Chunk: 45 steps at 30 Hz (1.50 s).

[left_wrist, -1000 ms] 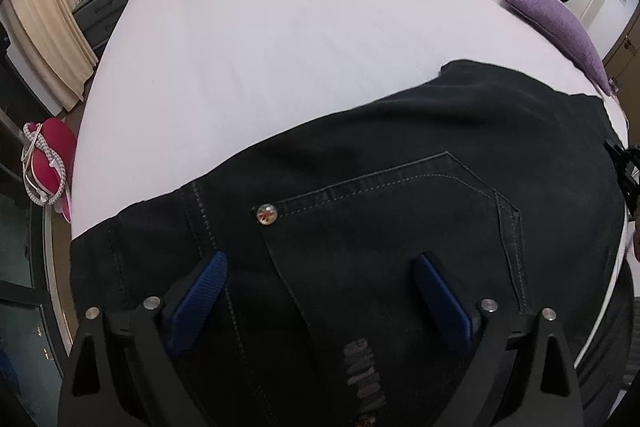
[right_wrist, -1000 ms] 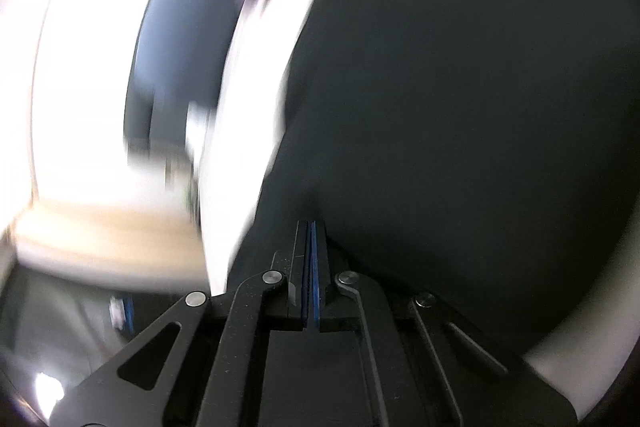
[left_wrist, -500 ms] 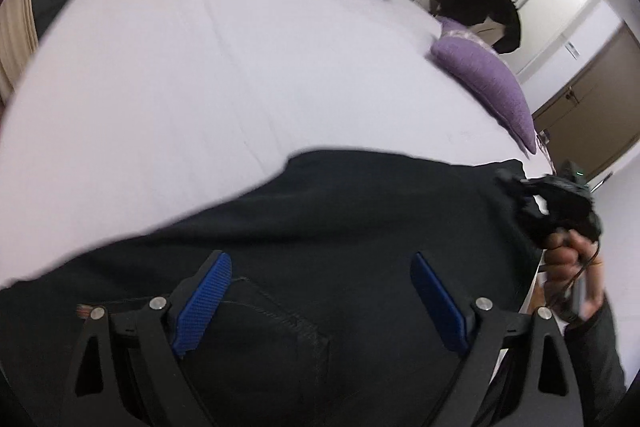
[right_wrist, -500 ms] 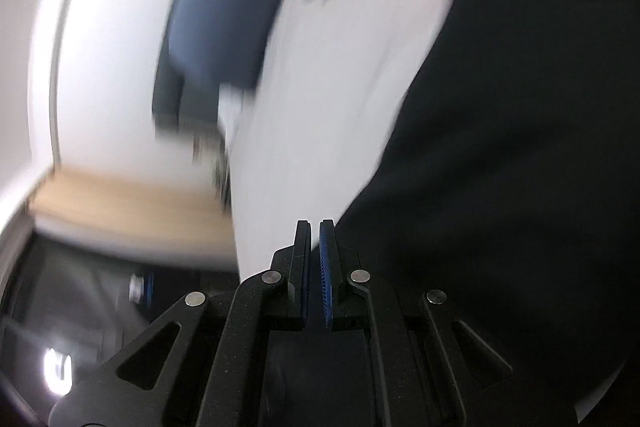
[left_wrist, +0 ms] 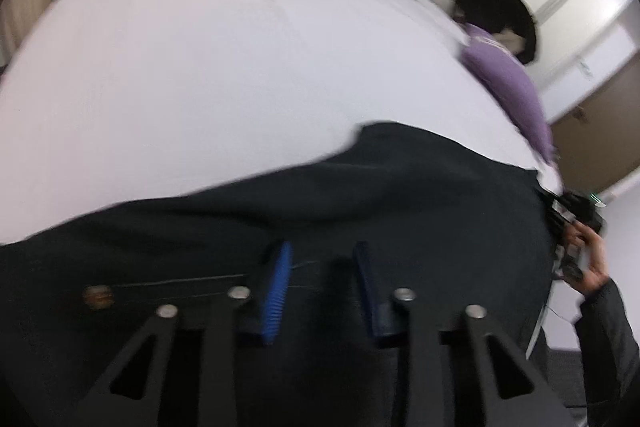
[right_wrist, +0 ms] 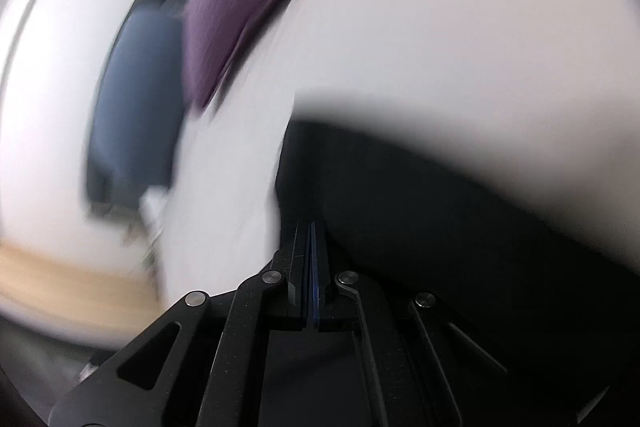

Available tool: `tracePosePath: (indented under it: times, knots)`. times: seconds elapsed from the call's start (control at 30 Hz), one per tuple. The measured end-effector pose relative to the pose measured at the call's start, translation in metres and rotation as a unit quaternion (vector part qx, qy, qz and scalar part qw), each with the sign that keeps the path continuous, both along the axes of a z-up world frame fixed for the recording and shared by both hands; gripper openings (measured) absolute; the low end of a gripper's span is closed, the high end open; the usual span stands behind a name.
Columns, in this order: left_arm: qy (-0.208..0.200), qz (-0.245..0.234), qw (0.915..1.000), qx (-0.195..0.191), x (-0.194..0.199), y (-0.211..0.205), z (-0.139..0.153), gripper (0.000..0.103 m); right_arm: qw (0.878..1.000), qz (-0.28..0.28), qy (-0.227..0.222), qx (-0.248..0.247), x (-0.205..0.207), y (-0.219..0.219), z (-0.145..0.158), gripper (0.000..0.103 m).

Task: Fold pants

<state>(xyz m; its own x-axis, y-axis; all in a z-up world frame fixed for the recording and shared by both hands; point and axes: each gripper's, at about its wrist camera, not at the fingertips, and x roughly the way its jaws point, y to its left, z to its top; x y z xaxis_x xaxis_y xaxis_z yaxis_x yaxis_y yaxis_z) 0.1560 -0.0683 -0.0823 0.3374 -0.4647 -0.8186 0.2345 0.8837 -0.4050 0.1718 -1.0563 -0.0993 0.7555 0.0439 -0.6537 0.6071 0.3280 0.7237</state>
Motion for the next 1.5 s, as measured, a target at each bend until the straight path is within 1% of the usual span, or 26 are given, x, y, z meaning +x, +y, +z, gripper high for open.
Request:
tracePosePath:
  times: [0.07,0.13,0.23,0.3,0.37,0.4,0.43,0.47,0.53,0.63,0.7,0.77,0.83,0.87,0.9,0.93,0.97,1.0,1.03,1.07,1.1,1.2,1.27,1.33,1.43,1.5]
  knots:
    - [-0.021,0.001,0.9998,0.004,-0.003,0.000,0.021,0.034,1.000,-0.010,-0.023,0.005,-0.014,-0.004,0.010,0.007]
    - [-0.047,-0.022,0.9983,-0.027,-0.007,-0.018,0.043,0.049,0.996,0.042,-0.075,0.025,-0.015,0.027,0.021,0.007]
    - [-0.071,-0.075,0.9928,-0.062,-0.011,-0.071,0.060,0.070,0.971,0.185,-0.129,0.074,0.009,0.109,0.023,0.007]
    - [-0.042,-0.105,0.9915,-0.064,0.001,-0.105,0.045,0.069,0.945,0.284,-0.127,0.098,0.029,0.184,0.015,0.007]
    - [0.024,-0.104,0.9933,-0.046,0.013,-0.121,0.010,0.054,0.927,0.346,-0.100,0.105,0.044,0.230,-0.001,0.007]
    - [0.051,-0.097,0.9933,-0.036,0.017,-0.120,-0.009,0.039,0.924,0.362,-0.071,0.098,0.051,0.245,-0.014,0.007]
    - [0.045,-0.094,0.9940,-0.033,0.016,-0.115,-0.013,0.024,0.926,0.361,-0.049,0.099,0.052,0.249,-0.026,0.007]
    - [0.040,-0.094,0.9943,-0.031,0.014,-0.107,-0.016,0.018,0.931,0.346,-0.036,0.107,0.049,0.244,-0.041,0.000]
    - [0.053,-0.086,0.9942,-0.035,0.012,-0.089,-0.019,0.004,0.939,0.305,-0.081,0.137,0.034,0.225,-0.055,0.000]
    - [0.056,-0.056,0.9959,-0.045,0.009,-0.054,-0.021,0.004,0.970,0.232,-0.064,0.048,0.020,0.163,-0.040,0.000]
    - [0.055,-0.024,0.9967,-0.055,0.005,-0.028,-0.024,0.004,0.984,0.155,-0.073,0.052,-0.002,0.118,-0.042,0.000]
    - [0.051,0.011,0.9968,-0.060,0.005,-0.004,-0.019,0.004,0.993,0.081,-0.070,0.046,-0.033,0.080,-0.037,0.000]
    - [0.039,0.037,0.9977,-0.042,-0.002,0.014,-0.009,0.003,0.999,0.009,-0.038,-0.021,-0.071,0.047,-0.012,0.006]
    - [0.029,0.045,0.9982,-0.027,-0.006,0.020,-0.002,0.003,0.999,-0.003,-0.042,-0.029,-0.081,0.032,-0.006,0.008]
    - [0.017,0.051,0.9984,-0.015,-0.010,0.025,0.007,0.009,0.998,-0.013,-0.060,-0.031,-0.095,0.020,0.003,0.018]
    - [0.005,0.052,0.9986,-0.013,-0.014,0.027,0.016,0.022,0.997,-0.017,-0.074,-0.030,-0.107,0.015,0.011,0.027]
    - [-0.003,0.051,0.9986,-0.013,-0.018,0.023,0.023,0.028,0.996,-0.019,-0.083,-0.033,-0.118,0.020,0.016,0.057]
    - [-0.012,0.046,0.9987,-0.017,-0.020,0.017,0.030,0.037,0.995,-0.021,-0.090,-0.034,-0.127,0.019,0.019,0.074]
    - [-0.019,0.039,0.9988,-0.024,-0.020,0.005,0.035,0.045,0.994,-0.018,-0.105,-0.028,-0.137,0.021,0.020,0.074]
    - [-0.023,0.032,0.9987,-0.032,-0.019,-0.001,0.037,0.048,0.993,-0.013,-0.117,-0.016,-0.179,0.008,0.021,0.074]
    - [-0.023,0.022,0.9986,-0.041,-0.019,-0.010,0.037,0.054,0.991,-0.008,-0.132,0.015,-0.180,0.010,0.014,0.074]
    - [0.001,0.001,0.9993,-0.038,-0.018,-0.025,0.024,0.055,0.986,-0.011,-0.144,0.085,-0.178,0.017,-0.010,0.074]
    - [0.017,-0.019,0.9992,-0.030,-0.017,-0.038,0.016,0.055,0.986,-0.014,-0.137,0.093,-0.164,0.056,-0.011,0.072]
    - [0.023,-0.023,0.9992,-0.021,-0.019,-0.043,0.003,0.055,0.983,-0.022,-0.140,0.115,-0.153,0.054,-0.027,0.072]
    - [0.028,-0.013,0.9981,-0.053,-0.020,-0.036,-0.005,0.054,0.976,-0.044,-0.152,0.147,-0.162,0.053,-0.045,0.068]
    - [0.033,-0.016,0.9980,-0.052,-0.018,-0.035,-0.005,0.054,0.976,-0.046,-0.154,0.145,-0.157,0.052,-0.049,0.068]
